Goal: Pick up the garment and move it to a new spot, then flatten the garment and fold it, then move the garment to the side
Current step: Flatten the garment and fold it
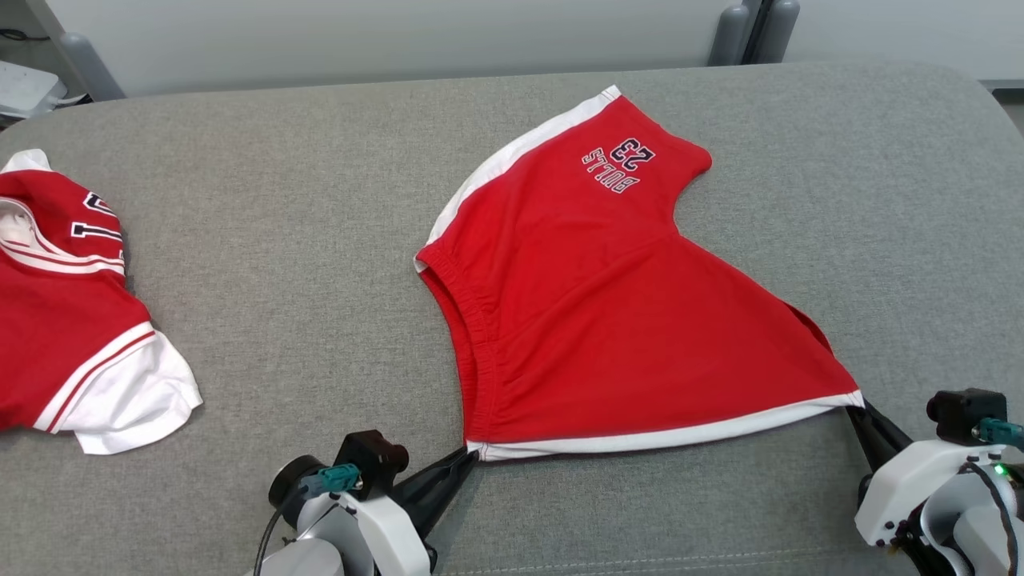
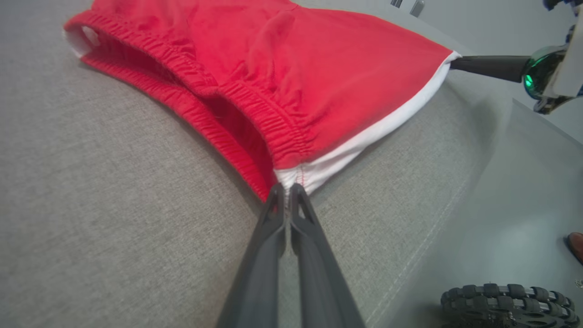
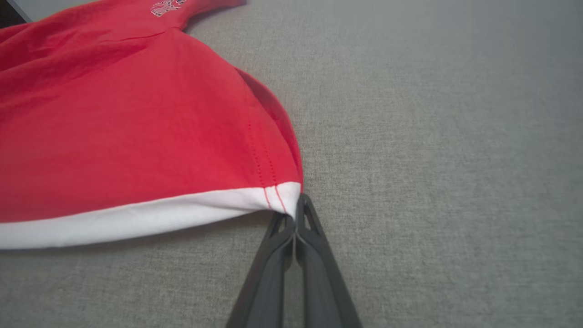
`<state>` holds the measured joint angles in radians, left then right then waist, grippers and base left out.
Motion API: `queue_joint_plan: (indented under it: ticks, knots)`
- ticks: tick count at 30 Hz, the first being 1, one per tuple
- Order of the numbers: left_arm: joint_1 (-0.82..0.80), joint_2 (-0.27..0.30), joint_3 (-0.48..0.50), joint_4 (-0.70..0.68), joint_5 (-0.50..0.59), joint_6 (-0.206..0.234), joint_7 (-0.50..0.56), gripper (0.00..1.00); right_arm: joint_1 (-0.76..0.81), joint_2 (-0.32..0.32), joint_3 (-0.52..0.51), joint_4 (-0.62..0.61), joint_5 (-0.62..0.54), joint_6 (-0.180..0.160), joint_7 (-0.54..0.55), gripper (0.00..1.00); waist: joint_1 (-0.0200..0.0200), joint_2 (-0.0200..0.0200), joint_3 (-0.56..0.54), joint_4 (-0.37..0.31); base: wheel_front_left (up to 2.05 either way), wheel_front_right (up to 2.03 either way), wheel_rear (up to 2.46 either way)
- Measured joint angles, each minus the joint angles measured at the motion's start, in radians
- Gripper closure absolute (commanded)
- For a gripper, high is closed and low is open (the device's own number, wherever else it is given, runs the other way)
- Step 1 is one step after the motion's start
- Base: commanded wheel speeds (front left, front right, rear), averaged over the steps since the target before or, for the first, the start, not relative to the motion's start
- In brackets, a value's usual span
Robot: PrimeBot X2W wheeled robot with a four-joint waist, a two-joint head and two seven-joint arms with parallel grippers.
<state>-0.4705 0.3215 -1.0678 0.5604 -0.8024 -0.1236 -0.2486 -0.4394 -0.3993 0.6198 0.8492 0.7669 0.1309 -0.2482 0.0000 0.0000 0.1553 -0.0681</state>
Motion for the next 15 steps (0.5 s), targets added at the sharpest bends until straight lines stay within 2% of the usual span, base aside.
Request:
queue_joint_plan:
  ticks: [5, 15]
  knots:
    - [0.012, 0.001, -0.031, 0.024, 0.0, 0.0, 0.0, 1.0, 0.044, -0.002, 0.002, -0.022, 0.009, 0.0, 0.003, 1.0, 0.0, 0.0, -0.015, 0.001, 0.0, 0.0, 0.0]
    - [0.033, -0.02, -0.031, 0.059, -0.009, 0.0, 0.0, 1.0, 0.075, 0.005, -0.006, -0.031, 0.027, 0.0, 0.012, 1.0, 0.0, 0.0, -0.039, 0.011, 0.0, 0.0, 0.0]
